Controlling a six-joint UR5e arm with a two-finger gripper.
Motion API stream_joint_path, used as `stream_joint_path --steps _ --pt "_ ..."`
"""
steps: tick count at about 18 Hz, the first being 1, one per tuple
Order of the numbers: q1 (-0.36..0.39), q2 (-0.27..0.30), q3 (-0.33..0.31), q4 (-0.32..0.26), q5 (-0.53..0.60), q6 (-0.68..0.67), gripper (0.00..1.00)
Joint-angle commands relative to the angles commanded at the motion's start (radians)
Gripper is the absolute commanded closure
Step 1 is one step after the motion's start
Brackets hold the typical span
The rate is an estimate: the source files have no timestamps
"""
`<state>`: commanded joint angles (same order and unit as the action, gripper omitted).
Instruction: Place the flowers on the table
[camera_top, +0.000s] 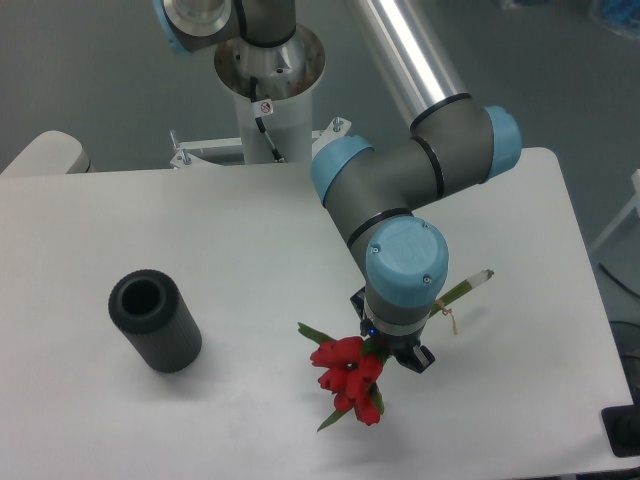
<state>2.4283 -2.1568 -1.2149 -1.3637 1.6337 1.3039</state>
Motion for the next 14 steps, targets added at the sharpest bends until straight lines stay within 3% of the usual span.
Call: stream_joint_path --steps 9,14 --pt "-0.018 0.025 -0.087 -0.002 0.003 -0.041 1.0" --pt "-0.025 0.025 -0.103 -0.003 0.002 -0.153 1.0"
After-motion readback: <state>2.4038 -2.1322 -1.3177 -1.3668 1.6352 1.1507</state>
